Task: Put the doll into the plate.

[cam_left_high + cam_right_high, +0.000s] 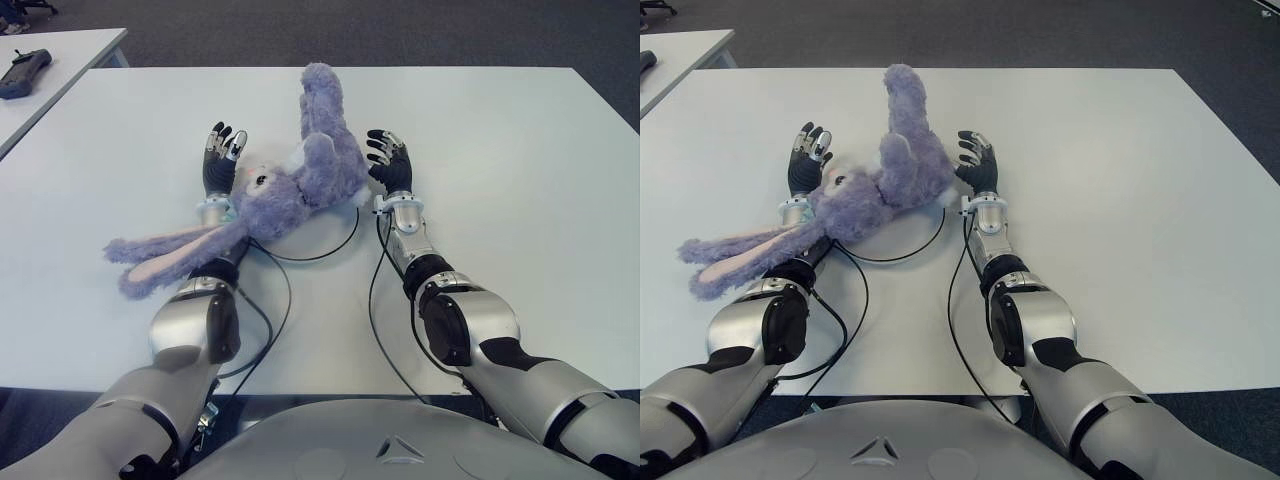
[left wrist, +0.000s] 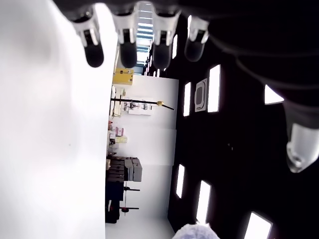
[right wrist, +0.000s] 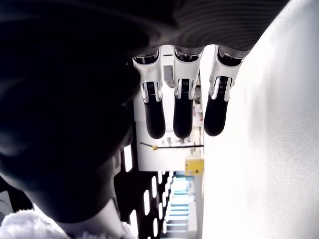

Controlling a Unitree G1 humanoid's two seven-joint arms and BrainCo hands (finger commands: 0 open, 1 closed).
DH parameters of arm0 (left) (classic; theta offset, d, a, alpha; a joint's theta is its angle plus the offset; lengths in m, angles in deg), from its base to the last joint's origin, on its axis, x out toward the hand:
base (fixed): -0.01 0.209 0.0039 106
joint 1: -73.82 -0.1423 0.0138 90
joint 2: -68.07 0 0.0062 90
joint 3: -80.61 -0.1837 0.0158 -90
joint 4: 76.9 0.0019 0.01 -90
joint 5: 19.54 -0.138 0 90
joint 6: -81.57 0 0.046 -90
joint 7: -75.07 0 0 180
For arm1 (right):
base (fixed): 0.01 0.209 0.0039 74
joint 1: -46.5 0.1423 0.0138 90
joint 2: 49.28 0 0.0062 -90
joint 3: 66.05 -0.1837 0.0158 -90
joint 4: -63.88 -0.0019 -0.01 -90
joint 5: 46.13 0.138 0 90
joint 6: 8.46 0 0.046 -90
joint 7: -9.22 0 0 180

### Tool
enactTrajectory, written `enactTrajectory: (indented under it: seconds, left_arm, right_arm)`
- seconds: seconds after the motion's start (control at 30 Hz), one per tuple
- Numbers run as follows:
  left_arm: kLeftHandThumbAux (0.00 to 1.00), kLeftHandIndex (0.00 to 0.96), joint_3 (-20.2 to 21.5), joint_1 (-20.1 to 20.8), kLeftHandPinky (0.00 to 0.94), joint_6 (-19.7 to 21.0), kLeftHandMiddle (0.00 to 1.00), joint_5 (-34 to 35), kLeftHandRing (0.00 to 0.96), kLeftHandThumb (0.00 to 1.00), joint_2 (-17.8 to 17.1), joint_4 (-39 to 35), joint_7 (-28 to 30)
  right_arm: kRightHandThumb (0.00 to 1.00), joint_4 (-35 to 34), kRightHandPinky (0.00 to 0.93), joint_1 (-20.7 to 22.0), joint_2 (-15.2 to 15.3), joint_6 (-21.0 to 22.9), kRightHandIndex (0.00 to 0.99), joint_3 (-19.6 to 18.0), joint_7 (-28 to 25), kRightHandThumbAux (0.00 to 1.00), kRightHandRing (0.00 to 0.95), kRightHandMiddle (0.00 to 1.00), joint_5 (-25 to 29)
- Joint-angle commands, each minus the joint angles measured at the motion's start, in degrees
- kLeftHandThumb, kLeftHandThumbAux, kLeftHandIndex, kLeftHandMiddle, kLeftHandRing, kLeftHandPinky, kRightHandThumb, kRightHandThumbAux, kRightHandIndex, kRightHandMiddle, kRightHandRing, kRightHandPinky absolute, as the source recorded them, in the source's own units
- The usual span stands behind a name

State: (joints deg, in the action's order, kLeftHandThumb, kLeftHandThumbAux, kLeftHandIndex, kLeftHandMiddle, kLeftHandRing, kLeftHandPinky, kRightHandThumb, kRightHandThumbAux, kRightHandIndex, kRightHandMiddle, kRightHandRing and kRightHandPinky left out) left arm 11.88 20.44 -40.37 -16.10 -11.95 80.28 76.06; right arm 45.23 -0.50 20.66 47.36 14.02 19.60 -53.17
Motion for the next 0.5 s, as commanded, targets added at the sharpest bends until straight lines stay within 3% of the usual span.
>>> enactTrajectory:
  seconds: [0.03,0.5]
  left_arm:
    - [0.514,0.088,0.6,-16.3,0.095,1.4,0.103,1.6,0.089,0.000,3.7,7.5,2.0]
    - [0.517,0.081,0.4,-16.5,0.091,0.8,0.098,1.2,0.085,0.000,3.6,7.5,1.8]
  right_arm:
    - [0.119,6.5,0.344,-13.1,-2.3,2.8,0.268,0.5,0.5,0.911,0.351,0.340,-0.6]
    - [0.101,6.5,0.362,-13.1,-2.3,2.4,0.286,1.2,1.5,0.912,0.361,0.346,-1.0]
